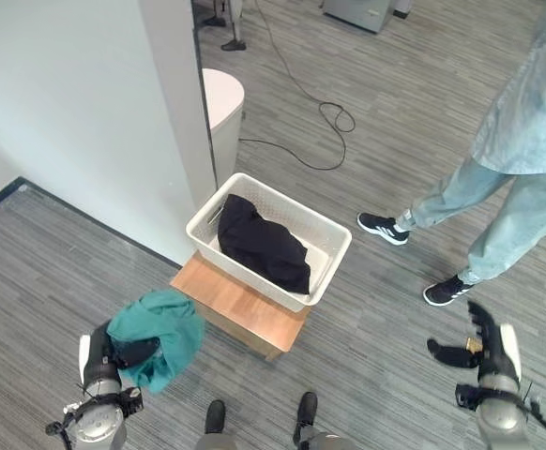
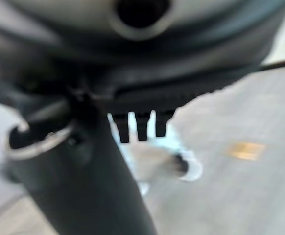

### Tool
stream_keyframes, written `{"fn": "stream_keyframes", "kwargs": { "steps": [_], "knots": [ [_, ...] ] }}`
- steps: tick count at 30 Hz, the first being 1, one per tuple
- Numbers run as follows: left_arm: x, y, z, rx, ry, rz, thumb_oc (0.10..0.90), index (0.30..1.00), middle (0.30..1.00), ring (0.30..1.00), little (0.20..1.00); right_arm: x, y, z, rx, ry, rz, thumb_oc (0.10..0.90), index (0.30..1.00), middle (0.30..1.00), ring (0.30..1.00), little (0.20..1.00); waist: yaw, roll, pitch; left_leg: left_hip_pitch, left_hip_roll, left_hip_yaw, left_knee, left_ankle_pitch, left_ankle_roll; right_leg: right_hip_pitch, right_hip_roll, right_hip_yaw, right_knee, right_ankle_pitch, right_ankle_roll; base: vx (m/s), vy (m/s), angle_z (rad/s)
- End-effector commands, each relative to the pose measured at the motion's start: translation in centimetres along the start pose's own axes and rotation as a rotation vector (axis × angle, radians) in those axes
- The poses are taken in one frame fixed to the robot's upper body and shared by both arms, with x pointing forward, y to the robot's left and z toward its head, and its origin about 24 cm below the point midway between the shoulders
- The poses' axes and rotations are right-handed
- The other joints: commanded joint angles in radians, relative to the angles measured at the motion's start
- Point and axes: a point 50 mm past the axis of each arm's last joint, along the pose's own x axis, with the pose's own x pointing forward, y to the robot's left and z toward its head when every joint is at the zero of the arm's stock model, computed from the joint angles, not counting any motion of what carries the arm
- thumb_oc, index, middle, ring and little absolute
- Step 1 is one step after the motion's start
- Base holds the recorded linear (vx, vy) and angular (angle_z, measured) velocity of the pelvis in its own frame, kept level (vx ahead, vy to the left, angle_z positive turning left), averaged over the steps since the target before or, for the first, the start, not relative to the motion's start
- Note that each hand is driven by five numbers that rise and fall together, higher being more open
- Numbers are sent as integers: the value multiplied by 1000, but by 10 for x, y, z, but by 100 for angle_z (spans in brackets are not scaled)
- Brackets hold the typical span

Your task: Pick up bed clothes into laundry basket.

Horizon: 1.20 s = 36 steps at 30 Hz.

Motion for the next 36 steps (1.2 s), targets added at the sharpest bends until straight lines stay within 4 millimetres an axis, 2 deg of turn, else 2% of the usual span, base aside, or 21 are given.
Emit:
{"fn": "stream_keyframes", "kwargs": {
  "steps": [1,2,3,4,5,8,10,11,14,15,16,19,20,21,23,28,29,32,33,34,36],
  "knots": [
    [16,30,96,15,-467,61,400,300,300,300,300,9,-1,-7,-79,25,-26,800,900,900,900,900,-11,8,-54,-16,-7,56,0,-68,29,127,-126,-29,5,-137,115,0,0,0],
    [16,31,96,14,-467,62,400,300,300,300,300,10,0,-7,-77,24,-25,800,900,900,900,900,-12,7,-53,-15,-6,56,0,-68,28,127,-126,-29,5,-137,115,0,0,0],
    [16,26,106,-16,-508,35,400,300,300,300,300,9,9,-18,-84,84,4,800,900,900,900,900,-14,13,-51,-13,-5,57,0,-67,27,129,-126,-29,5,-137,114,-28,-33,1],
    [15,15,125,-61,-581,-29,400,300,300,300,300,3,26,-40,-105,201,72,800,900,900,900,900,-17,27,-50,-12,-4,59,0,-64,24,132,-126,-30,5,-139,113,-29,-34,2],
    [16,16,125,-62,-583,-28,400,300,300,300,300,4,26,-39,-102,198,72,800,900,900,900,900,-17,26,-47,-10,-3,59,0,-65,24,133,-126,-30,5,-139,113,-26,-31,2],
    [13,-1,150,-92,-686,-117,400,300,300,300,300,-8,43,-68,-130,361,161,800,900,900,900,900,-18,44,-43,-7,-2,62,0,-60,20,139,-125,-29,5,-144,111,0,0,0],
    [7,-10,168,-93,-773,-167,400,300,300,300,300,-21,53,-88,-124,490,220,800,900,900,900,900,-17,57,-40,-5,0,63,0,-57,16,144,-122,-32,5,-150,110,-2,-16,-1],
    [2,-13,186,-85,-859,-187,400,300,300,300,300,-38,58,-108,-143,604,271,800,900,900,900,900,-20,66,-43,-1,2,63,0,-57,13,149,-120,-32,5,-155,108,10,-35,0],
    [-2,-18,208,-87,-962,-190,400,300,300,300,300,-63,59,-132,-166,738,324,800,900,900,900,900,-38,79,-44,4,6,62,0,-54,8,157,-118,-34,5,-161,106,17,-27,4],
    [-1,-19,209,-86,-964,-191,400,300,300,300,300,-63,60,-132,-163,739,323,800,900,900,900,900,-37,79,-43,5,6,61,0,-54,8,158,-118,-35,5,-162,106,20,-10,5],
    [1,-25,217,-86,-987,-183,400,300,300,300,300,-70,61,-138,-154,766,332,800,900,900,900,900,-54,87,-45,6,7,64,0,-52,6,158,-116,-32,5,-162,106,0,0,0],
    [10,-30,224,-53,-995,-145,400,300,300,300,300,-73,62,-139,-146,772,334,800,900,900,900,900,-73,97,-46,6,8,70,0,-50,4,155,-115,-30,5,-161,106,6,-1,1],
    [15,-33,229,-14,-1003,-121,400,300,300,300,300,-74,63,-139,-140,772,330,800,900,900,900,900,-79,100,-46,5,10,74,0,-49,3,152,-113,-28,5,-160,106,0,0,0],
    [26,-34,234,94,-1006,-45,400,300,300,300,300,-77,62,-142,-147,781,327,800,900,900,900,900,-96,106,-49,4,13,81,0,-48,1,146,-111,-25,5,-157,108,1,-7,-3],
    [30,-37,237,120,-1007,-31,400,300,300,300,300,-76,62,-142,-152,780,324,800,900,900,900,900,-100,108,-49,3,15,85,0,-47,0,142,-110,-23,5,-156,110,-4,-8,-7],
    [50,-46,234,232,-942,-1,400,300,300,300,300,-76,57,-144,-152,781,304,800,900,900,900,900,-126,111,-57,3,25,106,0,-44,-5,128,-104,-5,5,-153,112,16,-15,-12],
    [60,-48,234,285,-910,7,400,300,300,300,300,-75,53,-144,-157,777,290,800,900,900,900,900,-140,115,-59,1,28,113,0,-41,-7,123,-101,-1,5,-152,113,12,-5,-10],
    [71,-52,232,422,-892,34,400,300,300,300,300,-72,45,-145,-172,774,263,800,900,900,900,900,-164,124,-56,-8,30,122,0,-36,-10,110,-99,5,5,-147,115,-5,3,-18],
    [76,-54,230,441,-873,38,400,300,300,300,300,-72,43,-146,-176,770,256,800,900,900,900,900,-169,125,-55,-14,30,123,0,-34,-11,103,-99,7,5,-145,116,-38,8,-14],
    [89,-60,223,480,-803,45,400,300,300,300,300,-71,41,-145,-195,756,240,800,900,900,900,900,-190,129,-54,-34,32,132,0,-27,-13,76,-98,12,5,-137,118,-29,-3,-5],
    [97,-63,222,502,-767,51,400,300,300,300,300,-72,41,-146,-195,758,239,800,900,900,900,900,-203,131,-57,-48,35,138,0,-24,-16,58,-97,13,5,-132,120,-19,-9,-4]
  ]
}}
